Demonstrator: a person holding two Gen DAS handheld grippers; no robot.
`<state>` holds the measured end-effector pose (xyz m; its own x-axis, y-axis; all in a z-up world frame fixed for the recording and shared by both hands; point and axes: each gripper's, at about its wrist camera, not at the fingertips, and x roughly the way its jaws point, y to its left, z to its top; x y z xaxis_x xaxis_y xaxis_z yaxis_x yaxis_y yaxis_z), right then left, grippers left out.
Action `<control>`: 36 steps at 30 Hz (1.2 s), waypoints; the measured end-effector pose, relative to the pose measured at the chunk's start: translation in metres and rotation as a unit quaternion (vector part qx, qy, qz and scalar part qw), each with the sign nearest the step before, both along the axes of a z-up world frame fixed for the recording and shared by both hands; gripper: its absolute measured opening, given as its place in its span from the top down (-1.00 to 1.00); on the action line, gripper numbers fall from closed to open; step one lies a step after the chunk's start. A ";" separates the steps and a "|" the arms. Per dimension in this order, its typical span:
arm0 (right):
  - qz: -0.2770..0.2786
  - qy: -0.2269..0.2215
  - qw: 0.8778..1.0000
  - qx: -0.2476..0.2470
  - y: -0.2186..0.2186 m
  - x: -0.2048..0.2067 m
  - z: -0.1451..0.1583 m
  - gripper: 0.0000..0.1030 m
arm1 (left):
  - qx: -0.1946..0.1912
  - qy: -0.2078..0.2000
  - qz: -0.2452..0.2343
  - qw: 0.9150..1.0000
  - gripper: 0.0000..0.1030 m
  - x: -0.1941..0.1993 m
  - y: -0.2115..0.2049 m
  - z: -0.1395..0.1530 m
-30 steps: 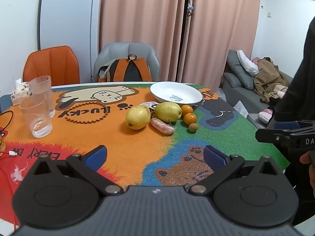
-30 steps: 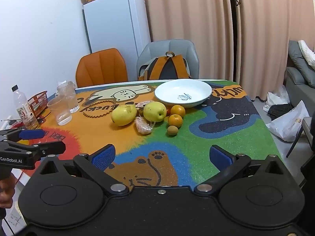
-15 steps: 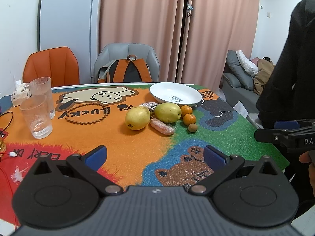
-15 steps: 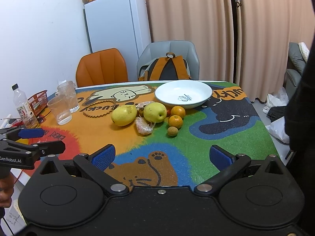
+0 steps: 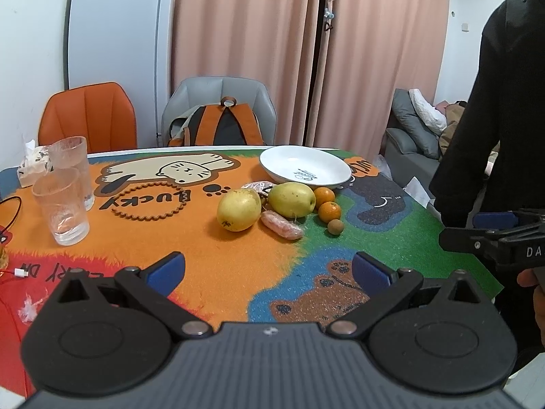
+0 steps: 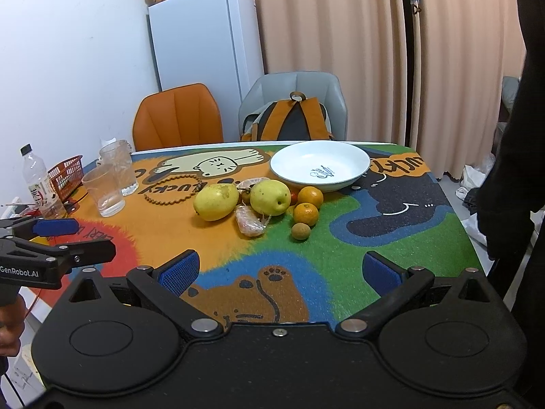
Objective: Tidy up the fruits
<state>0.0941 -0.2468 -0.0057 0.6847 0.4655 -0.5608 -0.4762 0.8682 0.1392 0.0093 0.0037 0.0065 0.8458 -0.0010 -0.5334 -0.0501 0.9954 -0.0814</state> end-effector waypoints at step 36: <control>0.011 0.095 0.995 -0.010 0.018 0.116 -0.054 -0.79 | -0.016 0.092 -0.027 0.995 -0.97 0.127 0.009 -0.044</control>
<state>0.2100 -0.2289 -0.0593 0.5550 0.4664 -0.6888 -0.4622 0.8614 0.2108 0.1359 0.0129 -0.0377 0.7322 -0.0628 -0.6781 -0.0135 0.9942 -0.1067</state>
